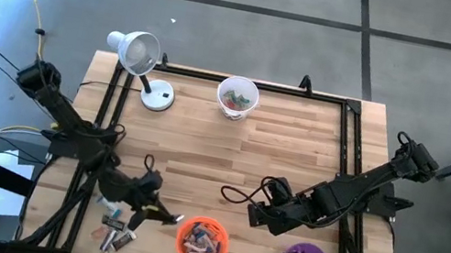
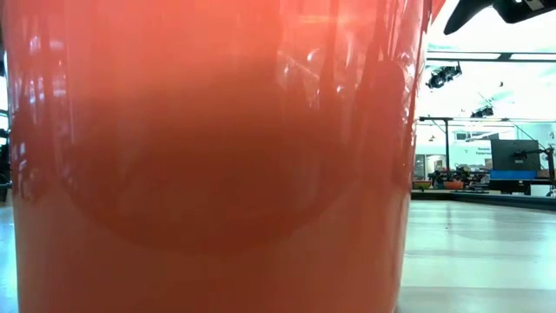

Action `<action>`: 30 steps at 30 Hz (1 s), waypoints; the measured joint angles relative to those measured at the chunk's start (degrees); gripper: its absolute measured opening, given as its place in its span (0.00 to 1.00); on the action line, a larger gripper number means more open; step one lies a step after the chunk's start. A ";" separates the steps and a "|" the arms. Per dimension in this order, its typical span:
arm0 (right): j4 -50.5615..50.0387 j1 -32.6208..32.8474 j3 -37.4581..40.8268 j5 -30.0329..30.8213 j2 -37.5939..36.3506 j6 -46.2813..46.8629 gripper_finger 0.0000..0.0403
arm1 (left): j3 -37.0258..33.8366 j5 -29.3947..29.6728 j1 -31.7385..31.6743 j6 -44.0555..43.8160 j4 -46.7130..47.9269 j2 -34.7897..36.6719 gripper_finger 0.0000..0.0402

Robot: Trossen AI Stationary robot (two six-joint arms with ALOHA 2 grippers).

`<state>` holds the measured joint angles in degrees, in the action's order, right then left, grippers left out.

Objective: Organize candy in baskets
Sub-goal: Put the dark brown chocolate bar into the dark purple bucket

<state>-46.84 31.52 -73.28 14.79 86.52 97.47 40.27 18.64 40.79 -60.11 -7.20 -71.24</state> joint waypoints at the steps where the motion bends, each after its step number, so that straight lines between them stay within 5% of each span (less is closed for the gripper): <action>1: 0.11 0.00 0.00 0.00 0.00 0.00 0.40 | 0.03 0.04 -0.44 0.48 -0.83 0.00 0.00; 20: -1.29 -0.84 0.00 1.92 0.20 -0.01 0.40 | 0.04 2.85 -4.17 2.79 -3.14 0.02 0.00; 26: -4.88 -4.63 0.01 -1.56 0.20 -0.17 0.40 | 0.07 2.90 -4.98 2.66 -3.34 0.04 0.00; 30: 5.28 -6.27 0.07 4.76 0.22 -7.96 0.40 | 0.07 3.41 -6.04 5.16 -3.32 0.04 0.00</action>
<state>-41.55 25.25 -73.21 19.55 86.74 89.51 40.34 22.05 34.76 -54.95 -10.52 -71.20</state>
